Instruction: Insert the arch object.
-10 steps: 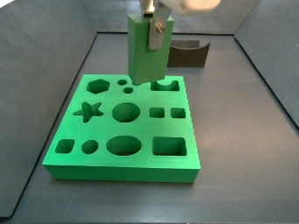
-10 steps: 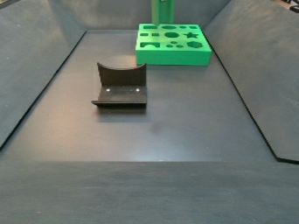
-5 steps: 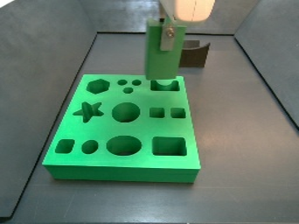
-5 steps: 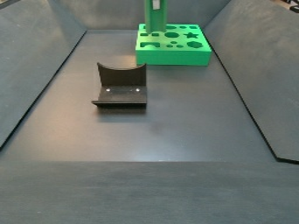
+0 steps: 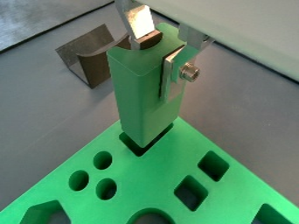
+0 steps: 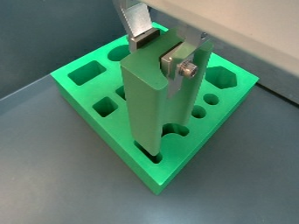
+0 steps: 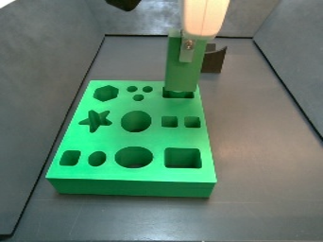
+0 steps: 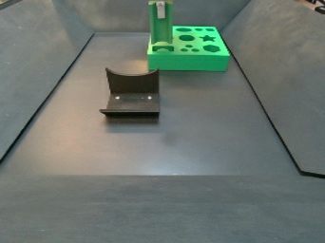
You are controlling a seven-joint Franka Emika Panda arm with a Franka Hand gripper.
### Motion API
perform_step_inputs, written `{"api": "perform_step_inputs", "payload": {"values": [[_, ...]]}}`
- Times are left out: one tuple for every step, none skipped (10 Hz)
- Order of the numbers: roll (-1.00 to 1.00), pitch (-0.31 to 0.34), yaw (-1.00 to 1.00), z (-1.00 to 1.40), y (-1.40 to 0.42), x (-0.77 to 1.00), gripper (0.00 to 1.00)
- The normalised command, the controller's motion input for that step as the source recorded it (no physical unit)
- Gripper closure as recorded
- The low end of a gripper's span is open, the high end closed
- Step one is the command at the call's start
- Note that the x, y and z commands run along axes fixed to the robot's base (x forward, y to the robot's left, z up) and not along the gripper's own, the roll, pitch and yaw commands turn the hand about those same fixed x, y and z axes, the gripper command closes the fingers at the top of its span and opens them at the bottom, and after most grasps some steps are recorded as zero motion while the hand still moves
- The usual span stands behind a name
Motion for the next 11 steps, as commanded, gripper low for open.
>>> {"api": "perform_step_inputs", "payload": {"values": [[0.04, -0.063, 0.0, -0.22, 0.06, -0.19, 1.0], [0.0, -0.03, 0.0, -0.29, 0.0, 0.0, 1.0], [0.0, 0.0, 0.0, -0.33, 0.0, 0.1, 1.0], [-0.05, 0.0, -0.19, -0.3, 0.0, 0.18, 1.0], [-0.04, 0.014, -0.27, -0.34, 0.0, 0.32, 1.0], [-0.02, 0.004, -0.29, -0.43, 0.04, 0.21, 1.0], [0.0, -0.044, -0.28, -0.69, 0.04, 0.0, 1.0], [0.0, -0.14, -0.3, -0.91, 0.03, -0.11, 1.0], [-0.02, -0.19, -0.28, -0.83, 0.0, -0.05, 1.0], [-0.05, -0.093, -0.15, -0.49, 0.0, 0.0, 1.0], [-0.09, -0.016, -0.01, -0.04, 0.04, 0.0, 1.0]]}}
